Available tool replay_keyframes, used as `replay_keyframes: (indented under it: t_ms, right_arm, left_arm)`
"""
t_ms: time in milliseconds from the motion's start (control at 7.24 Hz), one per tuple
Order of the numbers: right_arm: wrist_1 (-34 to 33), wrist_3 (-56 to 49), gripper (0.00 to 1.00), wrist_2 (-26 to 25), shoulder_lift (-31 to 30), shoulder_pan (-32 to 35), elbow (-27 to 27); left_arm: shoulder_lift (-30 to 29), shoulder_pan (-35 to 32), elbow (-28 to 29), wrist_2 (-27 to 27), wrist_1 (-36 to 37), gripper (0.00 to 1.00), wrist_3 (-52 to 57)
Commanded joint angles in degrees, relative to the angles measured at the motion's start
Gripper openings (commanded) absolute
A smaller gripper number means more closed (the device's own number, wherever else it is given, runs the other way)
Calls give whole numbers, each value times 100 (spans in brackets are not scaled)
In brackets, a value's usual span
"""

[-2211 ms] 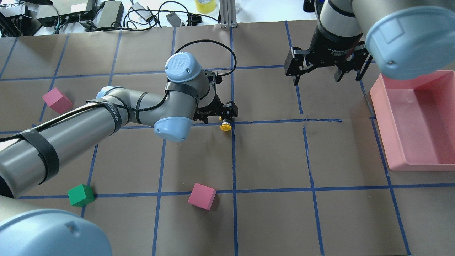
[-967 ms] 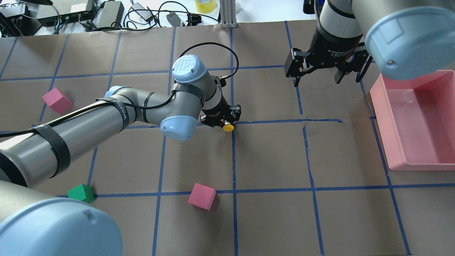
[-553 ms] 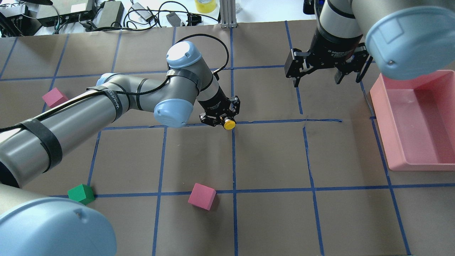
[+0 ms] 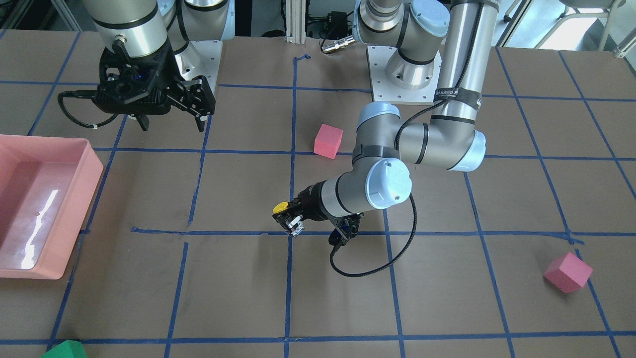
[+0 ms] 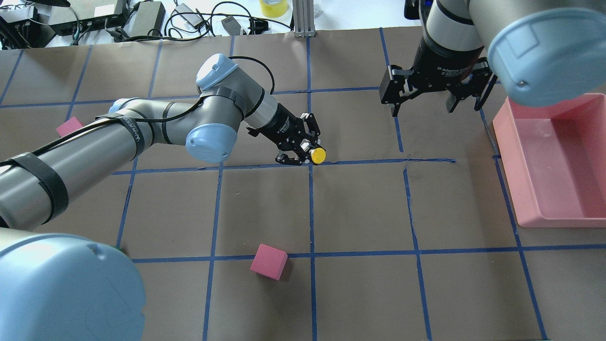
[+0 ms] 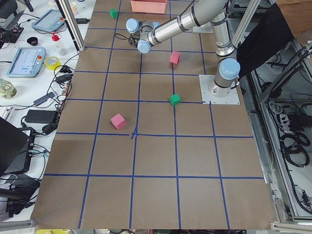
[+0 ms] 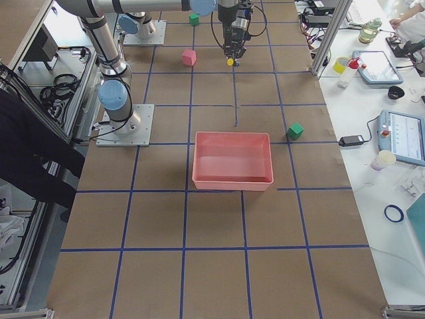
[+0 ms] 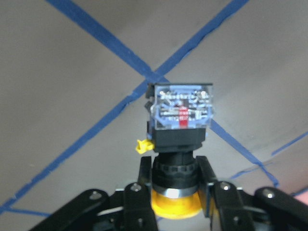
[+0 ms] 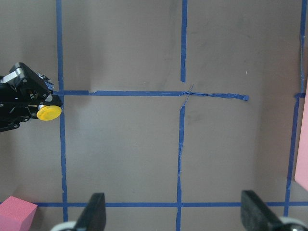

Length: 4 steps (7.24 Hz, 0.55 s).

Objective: Align button upright
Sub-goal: 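Rotate the held switch with the left gripper to stand yellow cap up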

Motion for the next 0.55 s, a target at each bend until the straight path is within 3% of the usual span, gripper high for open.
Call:
replay_keyframes:
  t_ms: [0,138,276,414]
  right_arm:
    - [18,2,100,-5,-3,-1,0]
    - [18,2,100,-5,-12,8,18]
    - [18,-7,100,4,-30,-1,113]
    - [9,-7,100,4,-30,-1,123]
  left_arm:
    - [-58,440,-336,-1162,-16,0,-110]
    - [-58,573,-538,-1385,-16,0,-92]
    - [-93,705,-740,-1944,-42,0,-83]
    - [-163,836,-890,-2020,-42,0,125]
